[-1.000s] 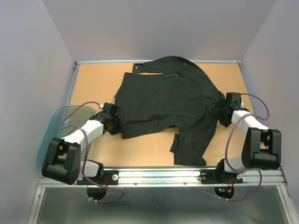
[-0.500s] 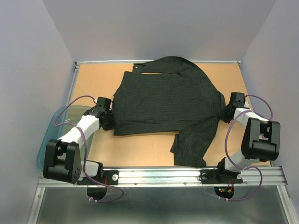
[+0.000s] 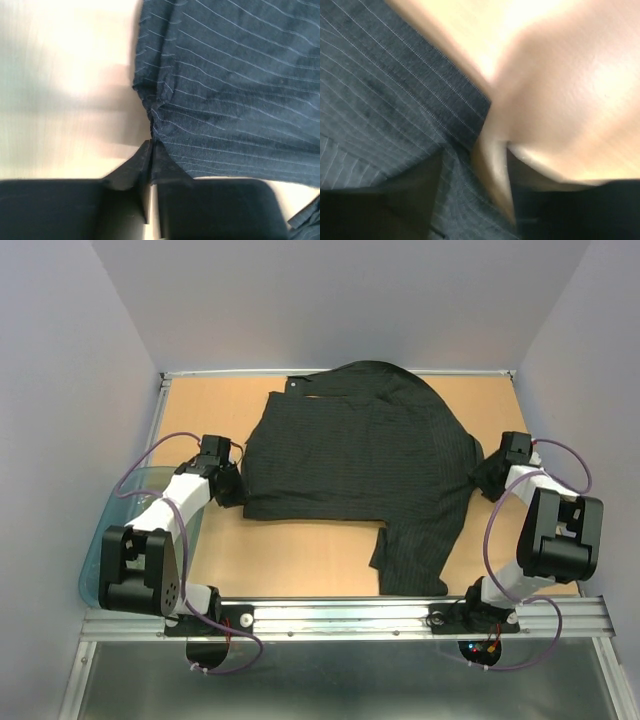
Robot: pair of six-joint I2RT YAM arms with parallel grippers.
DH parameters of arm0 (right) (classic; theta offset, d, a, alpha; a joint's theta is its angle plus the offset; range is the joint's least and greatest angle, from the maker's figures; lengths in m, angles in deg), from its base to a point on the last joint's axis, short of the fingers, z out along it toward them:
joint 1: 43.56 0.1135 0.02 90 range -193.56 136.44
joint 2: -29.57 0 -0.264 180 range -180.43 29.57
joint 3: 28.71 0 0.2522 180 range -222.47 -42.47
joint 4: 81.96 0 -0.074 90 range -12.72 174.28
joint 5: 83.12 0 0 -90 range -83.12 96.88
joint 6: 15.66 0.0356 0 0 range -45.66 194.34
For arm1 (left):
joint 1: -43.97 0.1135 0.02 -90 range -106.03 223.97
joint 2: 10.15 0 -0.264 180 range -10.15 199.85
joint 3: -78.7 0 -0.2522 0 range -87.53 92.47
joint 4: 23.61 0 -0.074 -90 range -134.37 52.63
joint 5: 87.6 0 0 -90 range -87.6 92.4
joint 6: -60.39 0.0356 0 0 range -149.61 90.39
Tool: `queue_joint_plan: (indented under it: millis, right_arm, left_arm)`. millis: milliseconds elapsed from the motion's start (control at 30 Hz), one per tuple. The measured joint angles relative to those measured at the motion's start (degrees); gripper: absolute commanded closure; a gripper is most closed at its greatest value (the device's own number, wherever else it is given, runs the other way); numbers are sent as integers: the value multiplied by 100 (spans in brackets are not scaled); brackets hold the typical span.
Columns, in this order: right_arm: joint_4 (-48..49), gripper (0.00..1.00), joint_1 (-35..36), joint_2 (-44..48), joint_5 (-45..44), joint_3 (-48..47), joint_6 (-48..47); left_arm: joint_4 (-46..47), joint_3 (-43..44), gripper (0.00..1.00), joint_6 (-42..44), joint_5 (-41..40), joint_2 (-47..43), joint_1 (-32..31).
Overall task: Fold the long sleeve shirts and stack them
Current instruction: Flatten the shirt out
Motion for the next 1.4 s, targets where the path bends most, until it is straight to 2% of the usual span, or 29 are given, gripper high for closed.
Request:
queue_joint_plan:
  millis: [67,100,200,333,467,800,1033,1100,1133,1233,1267,1333,1400]
  right_arm:
    - [-81,25,-13,151,68,17,-35]
    - [-136,24,-24,317,142,44,-28]
    - [-214,24,-33,1016,411,271,-44]
    - [-317,24,-33,1875,874,634,-46]
    - [-479,24,-33,2218,1185,1029,-46]
    - [-750,28,-37,2168,1572,1434,-133]
    - [-741,36,-37,1821,1633,1495,-271]
    - [-728,42,-37,1797,1633,1495,-330]
    - [-723,54,-37,1779,1633,1495,-350]
    - [-702,79,-39,1716,1633,1508,-404]
    - [-748,92,-39,1692,1635,1515,-437]
    - [-874,99,-39,1698,1626,1521,-455]
    - [-1067,99,-39,1812,1561,1515,-483]
  left_arm:
    - [7,-31,50,-39,138,-68,15]
    - [28,-96,40,-63,201,-175,20]
    - [46,-422,26,-214,468,-695,26]
    - [50,-1025,26,-579,872,-1534,24]
    - [122,-1563,26,-999,1054,-1961,24]
    - [507,-1794,30,-1582,898,-1823,24]
    - [787,-1974,31,-1703,828,-1458,24]
    - [815,-1976,31,-1714,813,-1425,24]
    - [848,-1976,31,-1720,789,-1425,24]
    - [931,-1976,31,-1722,761,-1403,24]
    - [951,-1976,31,-1722,750,-1388,24]
    - [966,-1976,32,-1722,748,-1370,24]
    - [990,-1976,32,-1722,743,-1370,24]
